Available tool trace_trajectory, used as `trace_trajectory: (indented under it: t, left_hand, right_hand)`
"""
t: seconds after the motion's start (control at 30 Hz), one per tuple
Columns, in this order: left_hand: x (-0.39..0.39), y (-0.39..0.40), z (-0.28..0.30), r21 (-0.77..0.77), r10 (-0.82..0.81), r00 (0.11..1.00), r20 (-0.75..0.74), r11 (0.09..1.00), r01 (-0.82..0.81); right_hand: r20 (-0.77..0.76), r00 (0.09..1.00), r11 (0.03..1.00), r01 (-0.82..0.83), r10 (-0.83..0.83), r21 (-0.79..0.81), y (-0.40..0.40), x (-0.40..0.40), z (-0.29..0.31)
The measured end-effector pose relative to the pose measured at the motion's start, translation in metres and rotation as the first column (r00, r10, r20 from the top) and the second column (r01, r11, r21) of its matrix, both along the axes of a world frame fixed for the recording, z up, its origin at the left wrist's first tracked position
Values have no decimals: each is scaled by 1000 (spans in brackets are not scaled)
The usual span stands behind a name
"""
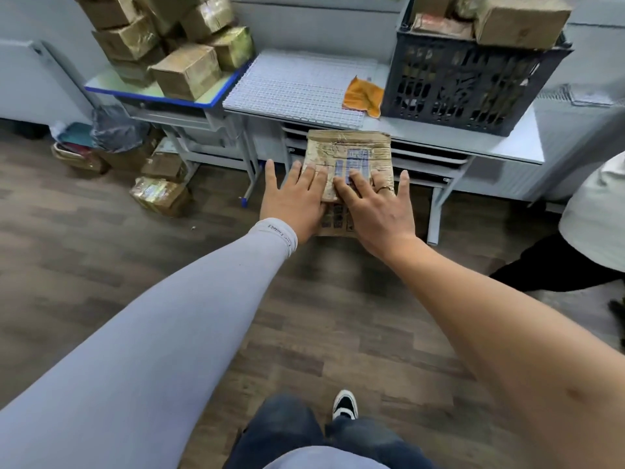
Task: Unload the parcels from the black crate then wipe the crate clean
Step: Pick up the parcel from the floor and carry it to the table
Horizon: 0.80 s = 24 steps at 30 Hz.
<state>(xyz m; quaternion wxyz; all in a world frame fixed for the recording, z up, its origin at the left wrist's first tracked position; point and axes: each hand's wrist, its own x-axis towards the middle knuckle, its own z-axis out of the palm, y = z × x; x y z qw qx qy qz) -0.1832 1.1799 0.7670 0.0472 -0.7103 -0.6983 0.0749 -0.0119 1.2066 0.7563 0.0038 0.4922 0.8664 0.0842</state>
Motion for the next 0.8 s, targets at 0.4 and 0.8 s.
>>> trace_trajectory:
  t: [0.4,0.8]
  left_hand:
    - [-74,138,-23,-8,-77,997,6,997,77]
    - [-184,298,-24,-31,-179,983,35,983,180]
  right_hand:
    - [4,997,997,76,-76,-31,123,-71,-15]
    - [34,983,983,182,-181,-24,268,-181,-13]
